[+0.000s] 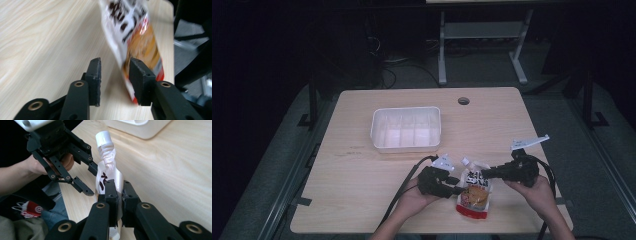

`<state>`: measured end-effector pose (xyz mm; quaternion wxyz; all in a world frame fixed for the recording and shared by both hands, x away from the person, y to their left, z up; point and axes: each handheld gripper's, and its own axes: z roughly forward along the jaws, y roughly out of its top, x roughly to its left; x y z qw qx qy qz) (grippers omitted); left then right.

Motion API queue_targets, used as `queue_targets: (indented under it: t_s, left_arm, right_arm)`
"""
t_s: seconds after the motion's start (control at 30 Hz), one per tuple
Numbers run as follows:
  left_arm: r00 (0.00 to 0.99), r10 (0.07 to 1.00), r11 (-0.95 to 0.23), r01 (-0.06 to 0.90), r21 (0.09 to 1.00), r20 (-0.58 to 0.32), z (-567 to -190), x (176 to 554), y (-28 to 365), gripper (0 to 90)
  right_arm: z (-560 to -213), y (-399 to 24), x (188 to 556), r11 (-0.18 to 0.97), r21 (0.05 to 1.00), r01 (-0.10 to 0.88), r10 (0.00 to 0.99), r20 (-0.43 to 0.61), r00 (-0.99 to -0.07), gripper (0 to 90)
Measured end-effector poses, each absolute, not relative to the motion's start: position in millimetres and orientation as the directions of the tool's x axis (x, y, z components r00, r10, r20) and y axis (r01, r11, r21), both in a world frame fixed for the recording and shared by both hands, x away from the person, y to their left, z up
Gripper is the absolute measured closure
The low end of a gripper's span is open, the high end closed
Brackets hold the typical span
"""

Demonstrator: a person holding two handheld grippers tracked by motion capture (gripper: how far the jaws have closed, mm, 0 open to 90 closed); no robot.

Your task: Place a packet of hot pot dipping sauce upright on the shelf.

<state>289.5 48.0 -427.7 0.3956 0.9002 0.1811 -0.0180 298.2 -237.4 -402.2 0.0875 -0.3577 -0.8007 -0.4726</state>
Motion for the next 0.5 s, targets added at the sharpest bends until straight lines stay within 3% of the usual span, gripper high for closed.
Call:
queue_targets:
  t_s: [0.2,0.5]
  left_arm:
    - [0.932,0.347,-0.643,0.317,0.697,-0.104,-423.9,281.6,67.9,54.2]
    - [0.91,0.408,-0.63,0.342,0.697,-0.076,-423.6,275.6,103.7,46.5]
  right_arm:
    - [-382.0,-227.6,289.0,0.309,0.725,0.616,0.519,0.414,-0.748,85.0]
    - [-359.1,-212.7,282.7,0.347,0.727,0.593,0.566,0.341,-0.75,85.0]
